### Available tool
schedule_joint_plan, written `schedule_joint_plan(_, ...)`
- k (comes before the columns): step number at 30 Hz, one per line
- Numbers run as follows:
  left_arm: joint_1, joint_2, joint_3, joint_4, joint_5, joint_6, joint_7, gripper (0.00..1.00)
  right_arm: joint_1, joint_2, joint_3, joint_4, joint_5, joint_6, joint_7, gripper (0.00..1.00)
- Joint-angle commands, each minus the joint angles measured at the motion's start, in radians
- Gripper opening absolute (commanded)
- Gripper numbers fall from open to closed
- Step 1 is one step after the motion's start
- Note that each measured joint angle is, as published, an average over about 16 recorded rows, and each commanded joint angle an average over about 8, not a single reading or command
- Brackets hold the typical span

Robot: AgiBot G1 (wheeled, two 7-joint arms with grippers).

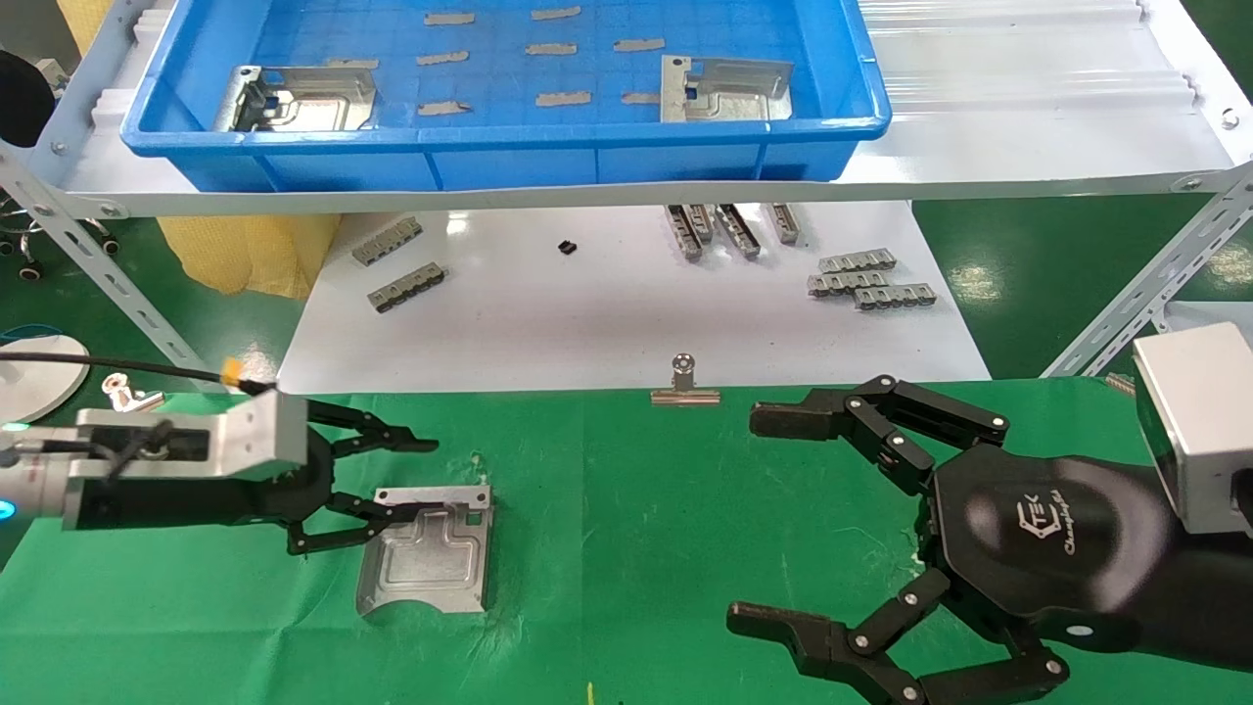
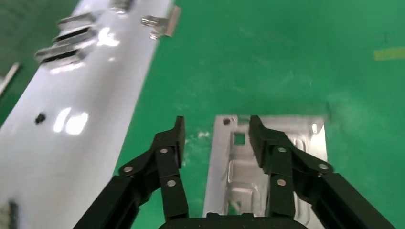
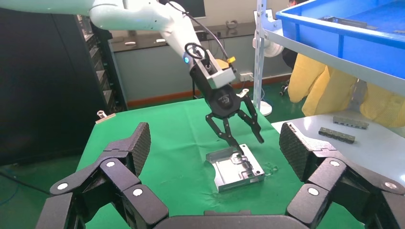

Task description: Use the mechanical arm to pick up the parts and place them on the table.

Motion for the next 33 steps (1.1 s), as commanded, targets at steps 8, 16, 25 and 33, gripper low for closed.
schedule_joint_plan(8,0.032,-0.02,-0.027,0.015,-0.042,0.017,-0.044,1.0,0.0,0.0,0.0,0.0,0.0,0.0,0.0,1.0)
schedule_joint_plan(16,0.055,-0.033,-0.051,-0.047,-0.054,0.012,-0.082,1.0,0.0,0.0,0.0,0.0,0.0,0.0,0.0,1.0)
schedule_joint_plan(25,0.142,-0.083,-0.134,-0.234,-0.103,-0.003,-0.213,1.0,0.0,0.0,0.0,0.0,0.0,0.0,0.0,1.0)
schedule_joint_plan(33,0.222,-0.129,-0.209,-0.406,-0.148,-0.016,-0.333,1.0,0.0,0.0,0.0,0.0,0.0,0.0,0.0,1.0)
